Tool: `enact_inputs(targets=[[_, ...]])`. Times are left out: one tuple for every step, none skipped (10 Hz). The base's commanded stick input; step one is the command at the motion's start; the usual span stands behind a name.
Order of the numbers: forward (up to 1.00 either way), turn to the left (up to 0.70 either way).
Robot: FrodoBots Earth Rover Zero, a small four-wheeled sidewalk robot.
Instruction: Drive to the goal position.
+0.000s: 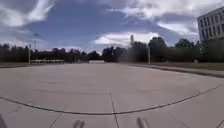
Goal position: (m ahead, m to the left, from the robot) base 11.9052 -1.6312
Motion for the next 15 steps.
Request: enact_inputs(targets=[[1.0,0.0],[1.0,0.0],[1.0,0.0],[1.0,0.0],[1.0,0.0],[1.0,0.0],[1.0,0.0],[1.0,0.0],[1.0,0.0],[1.0,0.0],[1.0,0.0],[1.0,0.0],[1.0,0.0],[1.0,0.0],[1.0,0.0]])
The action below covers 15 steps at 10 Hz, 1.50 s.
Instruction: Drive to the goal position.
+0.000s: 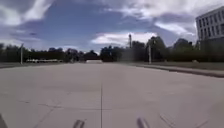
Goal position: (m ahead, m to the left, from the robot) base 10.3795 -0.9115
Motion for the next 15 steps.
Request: enact_inputs(targets=[[1.0,0.0],[1.0,0.02],[1.0,0.14],[1.0,0.24],[1.0,0.33],[1.0,0.36],[1.0,0.21],[1.0,0.02],[1.0,0.0],[1.0,0.0],[1.0,0.0],[1.0,0.0],[1.0,0.0],[1.0,0.0],[1.0,0.0]])
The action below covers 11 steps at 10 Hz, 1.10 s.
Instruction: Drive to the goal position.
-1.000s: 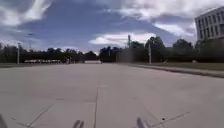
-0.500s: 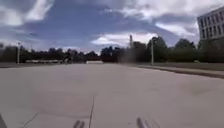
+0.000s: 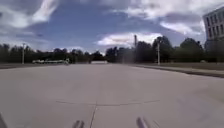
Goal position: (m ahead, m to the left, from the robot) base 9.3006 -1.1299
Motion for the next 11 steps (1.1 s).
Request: enact_inputs(targets=[[1.0,0.0],[1.0,0.0],[1.0,0.0],[1.0,0.0],[1.0,0.0],[1.0,0.0],[1.0,0.0],[1.0,0.0],[1.0,0.0],[1.0,0.0],[1.0,0.0]])
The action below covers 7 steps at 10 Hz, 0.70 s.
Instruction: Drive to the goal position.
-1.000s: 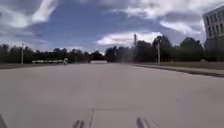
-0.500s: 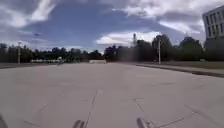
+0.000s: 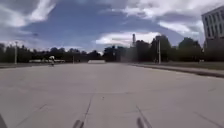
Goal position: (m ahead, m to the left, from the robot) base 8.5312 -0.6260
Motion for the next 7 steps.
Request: enact_inputs(targets=[[1.0,0.0],[1.0,0.0],[1.0,0.0],[1.0,0.0],[1.0,0.0],[1.0,0.0],[1.0,0.0]])
